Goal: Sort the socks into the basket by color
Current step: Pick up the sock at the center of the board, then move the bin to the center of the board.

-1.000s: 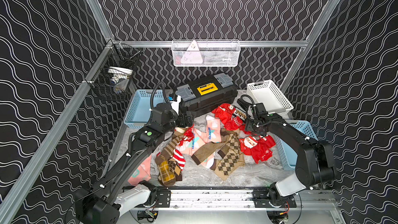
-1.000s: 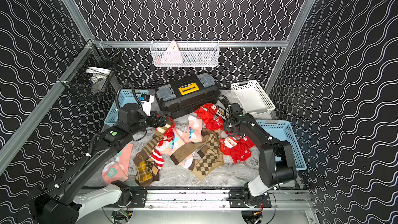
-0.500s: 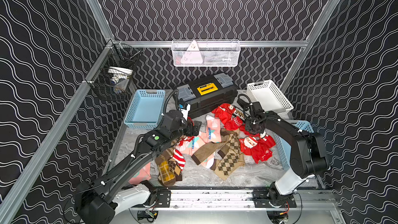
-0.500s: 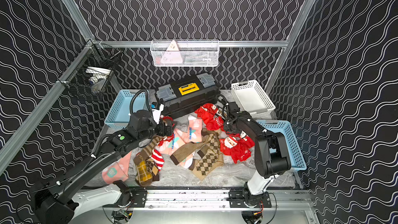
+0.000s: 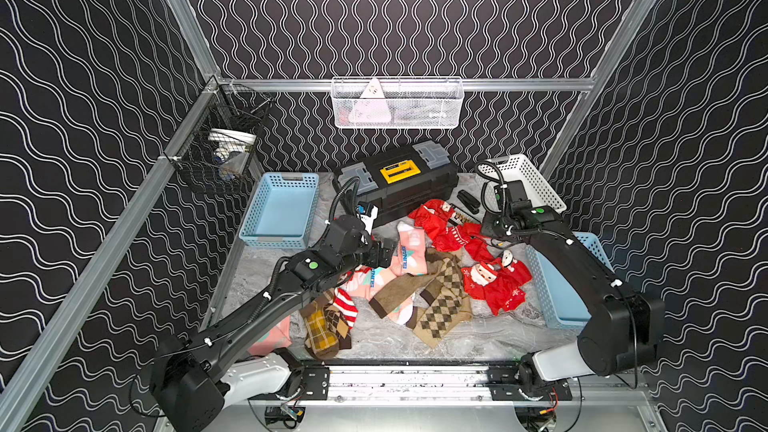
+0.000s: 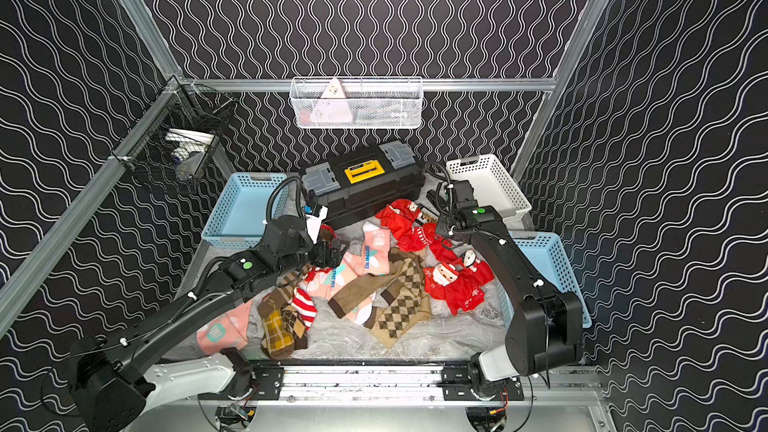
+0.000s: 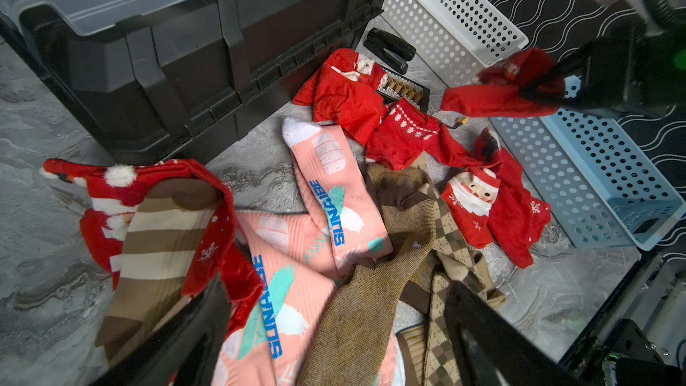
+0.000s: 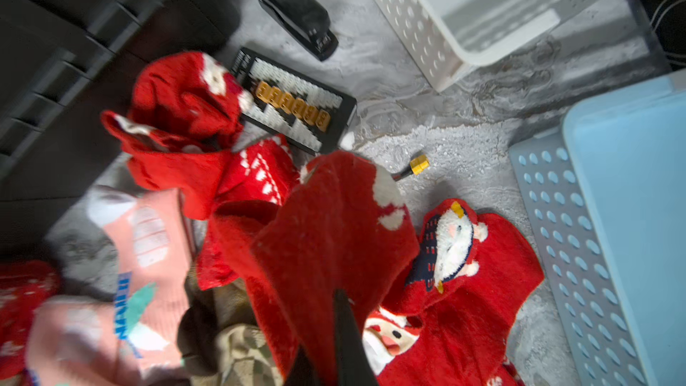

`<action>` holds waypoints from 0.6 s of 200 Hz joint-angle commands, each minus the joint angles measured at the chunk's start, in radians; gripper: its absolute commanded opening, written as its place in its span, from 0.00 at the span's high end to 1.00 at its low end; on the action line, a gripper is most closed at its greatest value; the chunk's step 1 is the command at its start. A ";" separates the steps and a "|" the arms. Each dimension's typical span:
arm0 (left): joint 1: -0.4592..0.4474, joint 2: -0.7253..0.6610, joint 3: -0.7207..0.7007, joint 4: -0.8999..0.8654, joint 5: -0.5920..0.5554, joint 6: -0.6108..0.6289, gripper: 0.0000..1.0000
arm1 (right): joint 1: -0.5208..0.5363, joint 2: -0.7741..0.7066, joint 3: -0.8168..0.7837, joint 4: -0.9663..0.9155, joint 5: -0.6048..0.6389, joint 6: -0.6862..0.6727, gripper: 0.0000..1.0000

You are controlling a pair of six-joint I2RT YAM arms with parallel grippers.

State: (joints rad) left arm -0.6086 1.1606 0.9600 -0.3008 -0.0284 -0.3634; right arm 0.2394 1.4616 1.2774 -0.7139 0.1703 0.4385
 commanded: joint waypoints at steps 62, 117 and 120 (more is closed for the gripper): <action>-0.063 -0.014 -0.013 0.016 -0.019 -0.006 0.06 | -0.188 0.205 0.274 0.191 0.125 -0.009 1.00; -0.086 -0.122 -0.052 -0.078 -0.062 -0.020 0.06 | -0.316 0.503 0.519 0.254 0.061 -0.069 1.00; -0.085 -0.127 -0.057 -0.078 -0.062 -0.022 0.06 | -0.321 0.519 0.528 0.253 0.055 -0.069 1.00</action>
State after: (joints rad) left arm -0.6899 1.0657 0.9237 -0.3344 -0.0601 -0.3679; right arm -0.0536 1.8973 1.7351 -0.5068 0.2562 0.4000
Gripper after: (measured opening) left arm 0.938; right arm 0.059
